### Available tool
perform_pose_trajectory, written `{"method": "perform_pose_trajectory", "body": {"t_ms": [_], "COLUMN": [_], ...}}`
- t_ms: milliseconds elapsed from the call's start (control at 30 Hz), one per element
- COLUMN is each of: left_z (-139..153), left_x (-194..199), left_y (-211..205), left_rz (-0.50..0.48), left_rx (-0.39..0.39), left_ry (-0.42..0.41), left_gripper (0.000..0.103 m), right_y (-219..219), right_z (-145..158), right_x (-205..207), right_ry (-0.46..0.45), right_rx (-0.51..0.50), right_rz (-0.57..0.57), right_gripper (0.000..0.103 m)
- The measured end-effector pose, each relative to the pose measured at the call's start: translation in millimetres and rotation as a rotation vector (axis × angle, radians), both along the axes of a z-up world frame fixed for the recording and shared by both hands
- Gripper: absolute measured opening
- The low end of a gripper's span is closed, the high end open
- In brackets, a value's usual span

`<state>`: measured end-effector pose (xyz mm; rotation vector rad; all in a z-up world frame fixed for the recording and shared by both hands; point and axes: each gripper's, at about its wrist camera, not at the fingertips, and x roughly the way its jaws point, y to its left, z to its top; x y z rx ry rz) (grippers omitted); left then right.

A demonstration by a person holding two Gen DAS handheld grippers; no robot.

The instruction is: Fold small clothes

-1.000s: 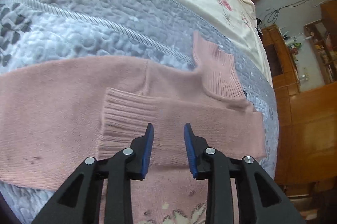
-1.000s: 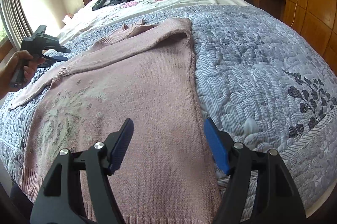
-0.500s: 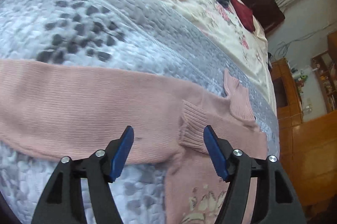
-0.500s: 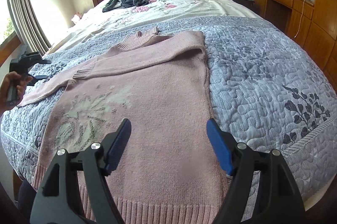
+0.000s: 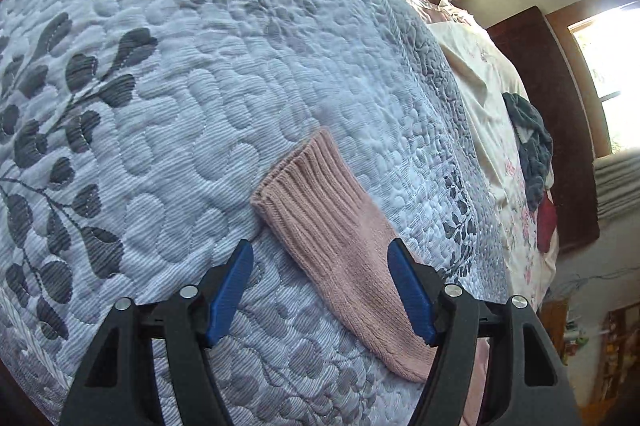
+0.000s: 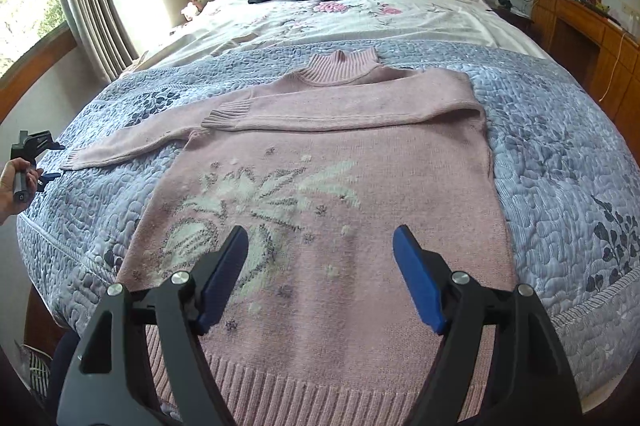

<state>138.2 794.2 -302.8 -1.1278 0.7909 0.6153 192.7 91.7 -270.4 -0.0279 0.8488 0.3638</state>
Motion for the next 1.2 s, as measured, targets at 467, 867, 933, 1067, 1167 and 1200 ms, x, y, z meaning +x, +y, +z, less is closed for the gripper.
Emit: {"method": "perform_pose_trajectory", "body": {"t_ms": [467, 867, 933, 1067, 1167, 1200], "left_z": [74.4, 164.0, 148.3, 104.2, 63.5, 48.1], "left_x": [61.4, 235.7, 260.0, 293.6, 311.9, 317.3], "left_y": [-44.3, -291.1, -338.6, -428.1, -483.6, -499.7], "left_rz": [-0.164, -0.684, -0.759, -0.892, -1.0, -1.048], "left_rx": [0.099, 0.224, 0.213, 0.215, 0.205, 0.19], "left_ry": [-0.198, -0.388, -0.371, -0.301, -0.241, -0.209], "left_gripper": [0.008, 0.008, 0.008, 0.008, 0.008, 0.009], "right_y": [5.8, -34.3, -40.5, -53.5, -60.7, -61.4], "right_z": [11.2, 15.1, 14.5, 11.1, 3.7, 1.3], "right_x": [3.9, 18.9, 20.9, 26.0, 35.7, 41.0], "right_ry": [0.041, 0.174, 0.177, 0.181, 0.202, 0.213], "right_rx": [0.037, 0.199, 0.202, 0.209, 0.217, 0.22], "right_rz": [-0.009, -0.099, -0.104, -0.123, -0.131, -0.129], "right_gripper": [0.075, 0.075, 0.075, 0.075, 0.075, 0.075]}}
